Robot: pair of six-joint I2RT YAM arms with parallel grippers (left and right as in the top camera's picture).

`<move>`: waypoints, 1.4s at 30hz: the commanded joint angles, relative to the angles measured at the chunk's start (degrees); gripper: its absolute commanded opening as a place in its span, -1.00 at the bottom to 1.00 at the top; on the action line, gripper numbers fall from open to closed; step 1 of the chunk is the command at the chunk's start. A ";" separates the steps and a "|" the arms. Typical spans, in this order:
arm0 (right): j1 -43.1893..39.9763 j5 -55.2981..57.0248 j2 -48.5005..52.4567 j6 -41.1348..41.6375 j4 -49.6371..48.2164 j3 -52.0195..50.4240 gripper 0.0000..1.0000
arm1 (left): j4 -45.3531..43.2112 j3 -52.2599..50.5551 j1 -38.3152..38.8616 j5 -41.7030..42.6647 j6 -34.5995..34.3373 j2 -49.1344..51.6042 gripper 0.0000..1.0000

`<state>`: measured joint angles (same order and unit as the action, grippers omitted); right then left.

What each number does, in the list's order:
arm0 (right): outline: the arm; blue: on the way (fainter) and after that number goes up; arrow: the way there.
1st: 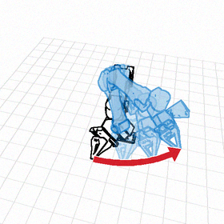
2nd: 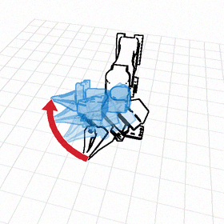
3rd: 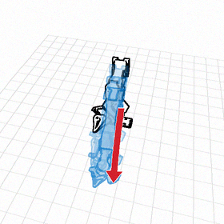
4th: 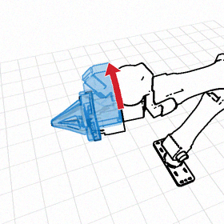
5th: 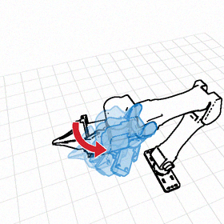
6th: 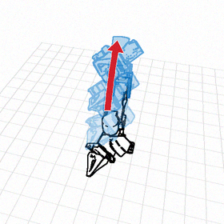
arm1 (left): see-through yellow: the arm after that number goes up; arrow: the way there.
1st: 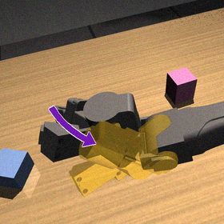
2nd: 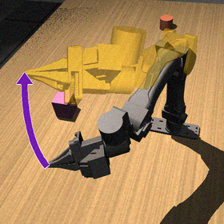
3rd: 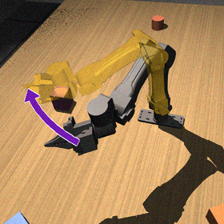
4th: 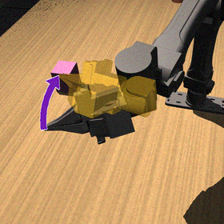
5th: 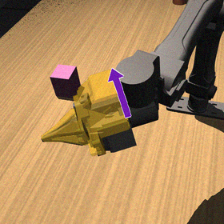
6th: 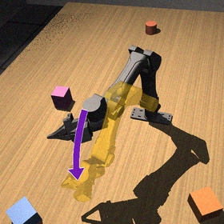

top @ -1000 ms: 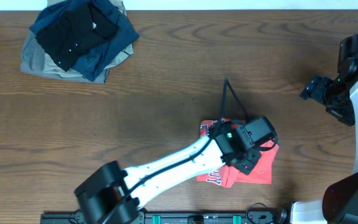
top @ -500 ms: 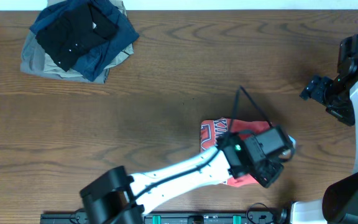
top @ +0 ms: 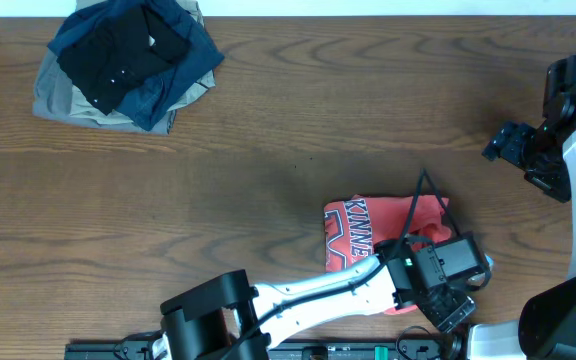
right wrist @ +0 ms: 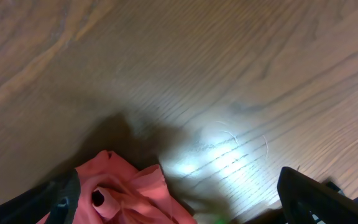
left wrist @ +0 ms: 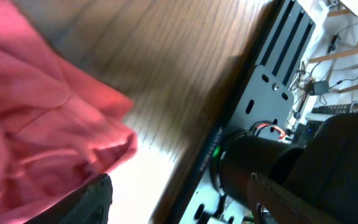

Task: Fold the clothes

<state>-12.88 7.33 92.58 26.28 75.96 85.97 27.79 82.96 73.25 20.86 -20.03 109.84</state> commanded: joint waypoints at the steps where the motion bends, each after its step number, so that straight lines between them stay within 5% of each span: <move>1: 0.20 0.61 -0.09 -0.63 0.09 0.57 0.98 | 2.27 0.44 -3.32 -0.15 1.36 -6.78 0.42; 10: 0.20 0.61 -0.09 -0.63 0.09 0.57 0.99 | 20.85 0.26 -16.61 -5.51 1.38 -13.57 0.40; 18: 0.20 0.59 -0.09 -0.63 0.09 0.57 0.98 | 27.28 -4.22 -25.97 -9.94 0.48 -11.54 0.52; 38: 0.20 0.44 -0.09 -0.59 -5.90 0.57 0.99 | 20.00 -15.80 -31.06 -6.78 -0.59 -11.08 0.54; 42: 0.17 -14.69 -0.11 -0.68 -4.17 0.57 0.98 | 15.93 -15.96 -31.08 -6.82 -0.31 -11.04 0.55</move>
<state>-12.88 3.81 92.58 26.28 70.72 85.97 45.34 67.16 42.19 13.43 -20.73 98.17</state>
